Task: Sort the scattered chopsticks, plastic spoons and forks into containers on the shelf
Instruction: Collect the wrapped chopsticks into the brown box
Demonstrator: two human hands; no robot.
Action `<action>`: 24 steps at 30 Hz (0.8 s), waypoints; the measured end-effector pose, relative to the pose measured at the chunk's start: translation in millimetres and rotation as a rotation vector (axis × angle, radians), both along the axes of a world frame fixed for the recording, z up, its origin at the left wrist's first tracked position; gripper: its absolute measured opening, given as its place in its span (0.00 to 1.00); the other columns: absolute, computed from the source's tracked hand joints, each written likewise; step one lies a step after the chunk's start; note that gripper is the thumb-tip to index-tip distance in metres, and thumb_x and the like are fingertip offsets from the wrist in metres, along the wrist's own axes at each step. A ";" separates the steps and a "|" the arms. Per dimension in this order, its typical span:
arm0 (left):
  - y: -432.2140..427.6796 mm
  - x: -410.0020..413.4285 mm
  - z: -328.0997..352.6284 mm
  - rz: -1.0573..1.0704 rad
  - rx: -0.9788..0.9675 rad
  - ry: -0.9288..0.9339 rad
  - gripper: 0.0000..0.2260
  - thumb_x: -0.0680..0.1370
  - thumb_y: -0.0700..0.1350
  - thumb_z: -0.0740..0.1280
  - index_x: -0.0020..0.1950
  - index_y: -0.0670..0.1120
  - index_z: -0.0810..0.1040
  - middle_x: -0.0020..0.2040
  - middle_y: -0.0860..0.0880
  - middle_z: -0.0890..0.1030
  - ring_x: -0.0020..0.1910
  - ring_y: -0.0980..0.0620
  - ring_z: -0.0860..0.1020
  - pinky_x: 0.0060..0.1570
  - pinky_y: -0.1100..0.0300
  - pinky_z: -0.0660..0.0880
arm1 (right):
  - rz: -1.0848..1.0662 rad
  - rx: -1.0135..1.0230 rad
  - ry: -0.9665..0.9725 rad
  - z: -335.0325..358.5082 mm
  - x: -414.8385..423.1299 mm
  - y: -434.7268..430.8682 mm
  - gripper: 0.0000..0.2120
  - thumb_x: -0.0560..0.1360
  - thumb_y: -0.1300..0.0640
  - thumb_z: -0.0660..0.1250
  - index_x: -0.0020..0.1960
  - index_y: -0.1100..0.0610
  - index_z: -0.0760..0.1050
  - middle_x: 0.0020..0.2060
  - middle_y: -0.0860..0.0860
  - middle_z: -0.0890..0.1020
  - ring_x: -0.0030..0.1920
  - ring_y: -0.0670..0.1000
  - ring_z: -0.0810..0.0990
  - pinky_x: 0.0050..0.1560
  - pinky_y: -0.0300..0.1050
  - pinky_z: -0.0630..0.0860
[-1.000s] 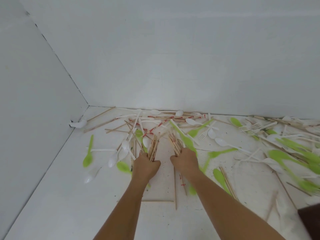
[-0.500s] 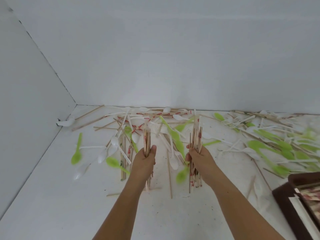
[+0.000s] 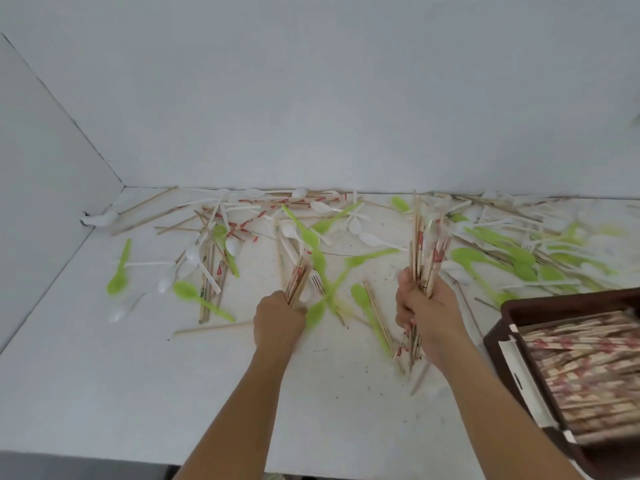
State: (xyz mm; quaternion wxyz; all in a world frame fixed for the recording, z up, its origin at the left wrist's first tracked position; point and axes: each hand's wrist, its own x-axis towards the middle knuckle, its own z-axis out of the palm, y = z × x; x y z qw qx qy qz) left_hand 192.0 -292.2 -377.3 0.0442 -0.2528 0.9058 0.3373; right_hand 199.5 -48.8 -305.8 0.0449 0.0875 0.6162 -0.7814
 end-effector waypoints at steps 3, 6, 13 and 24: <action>5.7 4.0 -8.1 0.021 -0.052 -0.010 0.06 0.74 0.47 0.71 0.42 0.46 0.76 0.40 0.47 0.79 0.37 0.46 0.79 0.34 0.55 0.77 | -0.189 0.071 -0.040 0.1 11.4 16.3 0.16 0.78 0.51 0.71 0.39 0.57 0.69 0.24 0.50 0.63 0.26 0.49 0.58 0.30 0.47 0.55; 13.8 3.8 -8.9 0.031 -0.032 -0.002 0.03 0.74 0.42 0.67 0.41 0.45 0.76 0.38 0.46 0.79 0.37 0.45 0.79 0.33 0.56 0.76 | -0.263 0.169 0.008 4.7 24.0 31.8 0.24 0.73 0.40 0.71 0.34 0.56 0.67 0.23 0.52 0.64 0.22 0.50 0.60 0.28 0.43 0.60; 4.7 10.7 11.1 0.112 0.119 0.076 0.06 0.72 0.43 0.68 0.40 0.42 0.74 0.34 0.48 0.76 0.35 0.46 0.76 0.30 0.58 0.69 | -0.203 0.283 0.081 6.9 48.2 48.0 0.36 0.65 0.22 0.69 0.28 0.52 0.59 0.25 0.51 0.60 0.26 0.51 0.58 0.31 0.45 0.59; -55.9 83.5 77.0 0.092 0.641 0.370 0.17 0.82 0.54 0.70 0.44 0.40 0.78 0.34 0.43 0.77 0.33 0.45 0.75 0.36 0.51 0.71 | -0.083 0.218 0.151 10.1 75.2 -12.3 0.40 0.66 0.23 0.70 0.27 0.61 0.66 0.25 0.64 0.67 0.26 0.54 0.69 0.31 0.49 0.70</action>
